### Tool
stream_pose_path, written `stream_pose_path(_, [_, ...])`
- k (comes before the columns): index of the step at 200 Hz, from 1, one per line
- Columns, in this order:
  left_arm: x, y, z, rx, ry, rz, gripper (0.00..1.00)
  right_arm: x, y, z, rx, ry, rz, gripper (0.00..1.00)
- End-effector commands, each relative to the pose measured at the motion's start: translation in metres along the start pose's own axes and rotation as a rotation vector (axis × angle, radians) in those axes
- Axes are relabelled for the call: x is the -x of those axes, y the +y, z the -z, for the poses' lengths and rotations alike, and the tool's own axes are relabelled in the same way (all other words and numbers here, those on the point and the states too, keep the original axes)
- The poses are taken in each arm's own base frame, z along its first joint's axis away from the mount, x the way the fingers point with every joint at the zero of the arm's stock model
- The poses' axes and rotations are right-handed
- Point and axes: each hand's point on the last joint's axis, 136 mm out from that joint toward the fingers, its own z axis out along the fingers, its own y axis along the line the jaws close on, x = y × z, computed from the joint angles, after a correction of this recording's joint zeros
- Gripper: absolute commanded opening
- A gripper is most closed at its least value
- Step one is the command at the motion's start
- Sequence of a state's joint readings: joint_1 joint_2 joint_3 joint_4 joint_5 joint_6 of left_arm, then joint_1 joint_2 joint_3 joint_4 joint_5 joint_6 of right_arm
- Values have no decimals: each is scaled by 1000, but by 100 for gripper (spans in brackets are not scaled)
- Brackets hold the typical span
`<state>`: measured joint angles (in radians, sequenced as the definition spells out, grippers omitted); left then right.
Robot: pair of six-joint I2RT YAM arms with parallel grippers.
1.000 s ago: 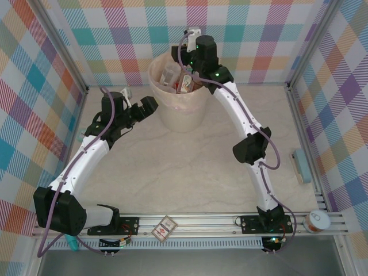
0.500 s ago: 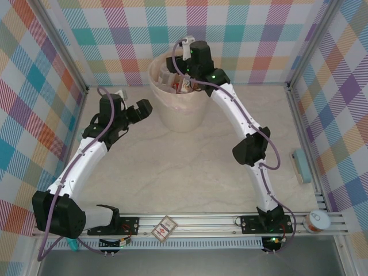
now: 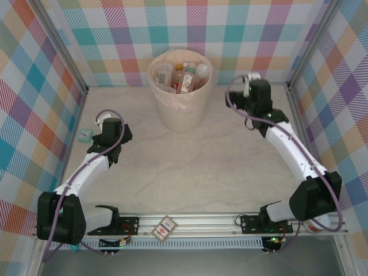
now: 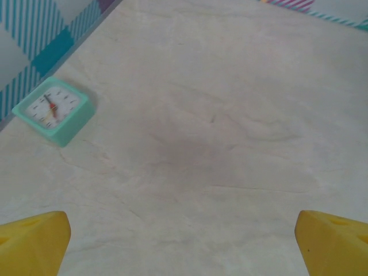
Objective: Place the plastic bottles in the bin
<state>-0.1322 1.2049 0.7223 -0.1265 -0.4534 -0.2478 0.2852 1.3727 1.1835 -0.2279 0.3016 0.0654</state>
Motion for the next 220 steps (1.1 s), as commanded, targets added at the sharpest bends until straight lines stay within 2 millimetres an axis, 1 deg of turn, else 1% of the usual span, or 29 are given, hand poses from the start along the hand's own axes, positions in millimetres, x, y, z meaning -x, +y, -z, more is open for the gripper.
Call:
stream_pose_path(1, [13, 8, -12, 46, -109, -18, 100, -52, -22, -10, -94, 10, 34, 99])
stream_pose_path(10, [8, 7, -20, 42, -120, -22, 100, -78, -27, -16, -102, 35, 32, 99])
stream_pose_path(19, [2, 4, -27, 27, -121, -35, 100, -100, -32, -22, -122, 44, 37, 99])
stream_pose_path(31, [-2, 0, -36, 10, -132, -45, 100, -121, -36, -31, -143, 45, 35, 99])
stream_pose_path(47, [-5, -8, -46, -21, -158, -50, 100, -144, -35, -41, -140, 61, 50, 99])
stream_pose_path(64, [-7, -13, -57, -35, -185, -61, 100, -160, -31, -51, -118, 56, 60, 99])
stream_pose_path(72, [-12, -14, -64, -37, -160, -64, 100, -166, -30, -56, -111, 59, 67, 99])
stream_pose_path(92, [-23, -19, -74, -64, -161, -79, 100, -169, -28, -60, -102, 76, 75, 99])
stream_pose_path(115, [-25, -24, -71, -102, -169, -92, 100, -169, -23, -53, -62, 42, 81, 99])
stream_pose_path(147, [-28, -30, -65, -160, -216, -95, 100, -161, -27, -38, -71, -74, 119, 99])
stream_pose_path(153, [-29, -30, -65, -164, -213, -96, 100, -163, -29, -38, -76, -71, 125, 99])
stream_pose_path(156, [-29, -30, -65, -165, -211, -97, 100, -157, -29, -37, -75, -98, 118, 99])
stream_pose_path(168, [-29, -32, -65, -176, -213, -101, 100, -155, -30, -38, -70, -109, 113, 99])
stream_pose_path(172, [-30, -33, -64, -182, -212, -104, 100, -154, -30, -38, -71, -115, 143, 99])
stream_pose_path(182, [-31, -36, -63, -202, -221, -107, 100, -155, -32, -39, -71, -136, 152, 99])
stream_pose_path(192, [-38, -37, -64, -220, -228, -113, 100, -155, -38, -42, -82, -173, 137, 99])
stream_pose_path(199, [-36, -36, -63, -224, -275, -107, 100, -157, -42, -44, -87, -156, 123, 99])
stream_pose_path(204, [-38, -36, -63, -222, -258, -107, 100, -159, -42, -44, -69, -137, 110, 99])
stream_pose_path(207, [-42, -35, -65, -218, -225, -114, 100, -158, -42, -43, -52, -143, 101, 99])
stream_pose_path(211, [-42, -35, -65, -216, -216, -115, 100, -158, -46, -43, -54, -153, 94, 99])
stream_pose_path(220, [-38, -36, -64, -219, -251, -112, 100, -162, -54, -42, -43, -165, 12, 99])
